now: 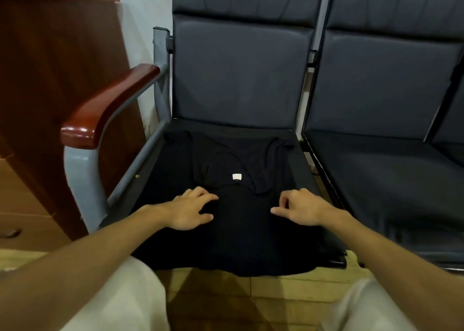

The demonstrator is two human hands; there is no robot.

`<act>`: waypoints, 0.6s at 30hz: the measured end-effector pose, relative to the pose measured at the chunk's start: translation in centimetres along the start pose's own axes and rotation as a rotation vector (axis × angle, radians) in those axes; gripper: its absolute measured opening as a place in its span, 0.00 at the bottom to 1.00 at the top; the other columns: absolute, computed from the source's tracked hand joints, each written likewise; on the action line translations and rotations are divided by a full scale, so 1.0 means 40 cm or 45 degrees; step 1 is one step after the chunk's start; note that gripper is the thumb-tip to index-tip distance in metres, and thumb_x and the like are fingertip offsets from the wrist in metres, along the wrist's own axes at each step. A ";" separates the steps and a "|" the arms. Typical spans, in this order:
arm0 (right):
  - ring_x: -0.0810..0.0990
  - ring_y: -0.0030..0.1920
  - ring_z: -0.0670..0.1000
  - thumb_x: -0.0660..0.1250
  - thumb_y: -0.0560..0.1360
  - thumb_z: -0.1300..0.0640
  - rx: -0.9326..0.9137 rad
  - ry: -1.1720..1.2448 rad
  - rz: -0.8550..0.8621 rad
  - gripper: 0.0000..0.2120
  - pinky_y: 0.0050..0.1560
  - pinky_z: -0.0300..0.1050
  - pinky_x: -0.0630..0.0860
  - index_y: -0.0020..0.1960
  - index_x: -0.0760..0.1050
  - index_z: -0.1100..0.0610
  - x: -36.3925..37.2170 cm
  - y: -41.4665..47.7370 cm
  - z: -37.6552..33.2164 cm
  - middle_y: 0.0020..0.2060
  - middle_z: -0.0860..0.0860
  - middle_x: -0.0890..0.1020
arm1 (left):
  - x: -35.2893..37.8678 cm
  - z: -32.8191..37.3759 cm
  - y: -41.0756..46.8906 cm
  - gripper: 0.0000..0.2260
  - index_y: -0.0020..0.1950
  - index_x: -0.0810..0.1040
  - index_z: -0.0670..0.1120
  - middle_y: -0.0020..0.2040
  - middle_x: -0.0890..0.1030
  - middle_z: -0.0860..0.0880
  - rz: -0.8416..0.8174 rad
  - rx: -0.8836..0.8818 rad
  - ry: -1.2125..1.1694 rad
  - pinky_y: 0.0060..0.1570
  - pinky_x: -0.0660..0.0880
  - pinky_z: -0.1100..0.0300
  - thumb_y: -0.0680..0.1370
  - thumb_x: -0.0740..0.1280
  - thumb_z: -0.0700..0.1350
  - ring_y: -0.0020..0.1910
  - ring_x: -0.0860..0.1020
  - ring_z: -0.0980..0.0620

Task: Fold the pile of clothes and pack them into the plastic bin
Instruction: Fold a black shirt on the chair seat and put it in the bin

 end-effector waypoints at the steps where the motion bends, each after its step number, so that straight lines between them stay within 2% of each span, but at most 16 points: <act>1: 0.76 0.42 0.49 0.64 0.76 0.39 0.048 -0.044 0.021 0.15 0.44 0.47 0.73 0.48 0.70 0.51 0.008 -0.009 0.006 0.39 0.46 0.75 | 0.018 -0.003 -0.010 0.27 0.79 0.50 0.54 0.77 0.54 0.51 -0.040 -0.008 0.052 0.73 0.53 0.54 0.82 0.56 0.57 0.75 0.55 0.48; 5: 0.77 0.46 0.54 0.65 0.76 0.55 0.099 -0.064 0.091 0.11 0.43 0.48 0.74 0.55 0.66 0.54 0.006 -0.022 0.018 0.47 0.52 0.77 | 0.036 -0.022 -0.025 0.29 0.79 0.45 0.57 0.79 0.50 0.51 -0.110 -0.097 0.114 0.75 0.46 0.47 0.82 0.53 0.60 0.78 0.49 0.48; 9: 0.79 0.44 0.51 0.66 0.76 0.57 0.153 0.181 0.170 0.09 0.44 0.46 0.77 0.54 0.69 0.53 -0.006 -0.039 0.064 0.44 0.52 0.78 | 0.030 -0.019 -0.034 0.28 0.79 0.46 0.57 0.79 0.50 0.52 -0.109 -0.153 0.089 0.75 0.47 0.44 0.82 0.53 0.60 0.78 0.49 0.48; 12: 0.80 0.44 0.50 0.66 0.77 0.53 0.125 0.305 0.308 0.05 0.42 0.41 0.77 0.50 0.72 0.53 -0.033 -0.071 0.083 0.41 0.50 0.80 | 0.025 -0.014 -0.039 0.28 0.79 0.47 0.56 0.78 0.51 0.50 -0.089 -0.192 0.103 0.75 0.51 0.45 0.82 0.54 0.59 0.77 0.51 0.47; 15: 0.79 0.43 0.49 0.62 0.77 0.40 0.112 0.117 0.223 0.14 0.48 0.47 0.78 0.43 0.74 0.51 -0.004 -0.086 0.052 0.42 0.50 0.80 | 0.016 0.018 -0.033 0.29 0.79 0.49 0.52 0.78 0.52 0.50 -0.037 -0.176 0.123 0.74 0.55 0.50 0.82 0.57 0.55 0.76 0.54 0.47; 18: 0.78 0.45 0.52 0.58 0.77 0.36 0.188 -0.068 0.170 0.22 0.47 0.48 0.76 0.47 0.74 0.55 0.024 -0.083 0.013 0.44 0.51 0.78 | 0.015 0.094 -0.024 0.28 0.79 0.54 0.52 0.77 0.52 0.55 -0.005 0.002 0.025 0.74 0.56 0.54 0.81 0.61 0.46 0.76 0.54 0.50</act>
Point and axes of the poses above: each hand's wrist, its own y-axis towards the middle knuckle, its own x-axis out of the palm, z = x × y, the point moved 8 cm from there along y, towards the middle knuckle
